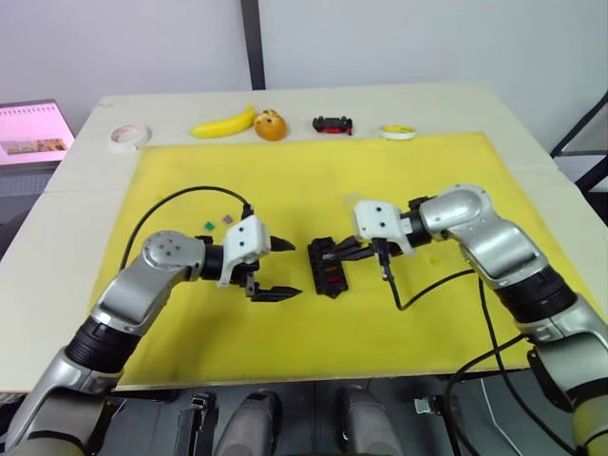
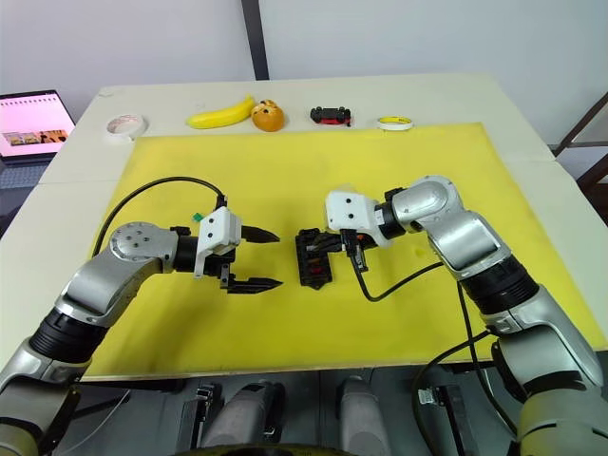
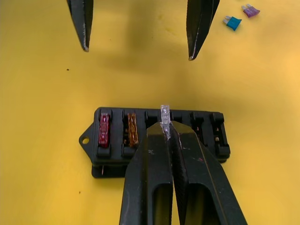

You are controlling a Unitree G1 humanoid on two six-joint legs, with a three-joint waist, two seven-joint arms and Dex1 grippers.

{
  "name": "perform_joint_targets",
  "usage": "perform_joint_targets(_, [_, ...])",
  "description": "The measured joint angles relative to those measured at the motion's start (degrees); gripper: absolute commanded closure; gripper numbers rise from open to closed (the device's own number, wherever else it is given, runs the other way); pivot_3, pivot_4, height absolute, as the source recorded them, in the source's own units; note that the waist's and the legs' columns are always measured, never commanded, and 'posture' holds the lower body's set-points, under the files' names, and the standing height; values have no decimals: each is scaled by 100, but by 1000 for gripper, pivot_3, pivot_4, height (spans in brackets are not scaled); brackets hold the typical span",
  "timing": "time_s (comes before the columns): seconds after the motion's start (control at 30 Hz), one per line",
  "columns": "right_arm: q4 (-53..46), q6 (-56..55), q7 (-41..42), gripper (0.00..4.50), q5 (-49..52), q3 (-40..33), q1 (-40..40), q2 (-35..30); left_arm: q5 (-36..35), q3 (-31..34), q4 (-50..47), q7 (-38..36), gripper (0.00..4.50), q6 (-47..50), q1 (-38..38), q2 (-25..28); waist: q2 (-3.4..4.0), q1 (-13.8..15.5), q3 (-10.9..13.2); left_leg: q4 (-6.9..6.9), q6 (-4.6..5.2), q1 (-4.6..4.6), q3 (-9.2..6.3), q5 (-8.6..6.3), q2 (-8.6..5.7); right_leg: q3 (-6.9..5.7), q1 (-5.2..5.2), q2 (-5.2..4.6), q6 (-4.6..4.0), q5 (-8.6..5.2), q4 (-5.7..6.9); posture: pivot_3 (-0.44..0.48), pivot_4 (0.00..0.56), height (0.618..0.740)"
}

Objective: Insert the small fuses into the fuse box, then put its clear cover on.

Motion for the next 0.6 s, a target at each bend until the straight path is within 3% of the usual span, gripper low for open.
perform_joint_targets(0.6, [44, -35, 143, 4500, -212, -30, 50, 195, 89, 17, -166, 1, 124, 34, 8, -112, 0, 0, 0, 5, -1, 0, -1, 1, 0, -1, 0, 0, 0, 0, 7, 0, 150, 740])
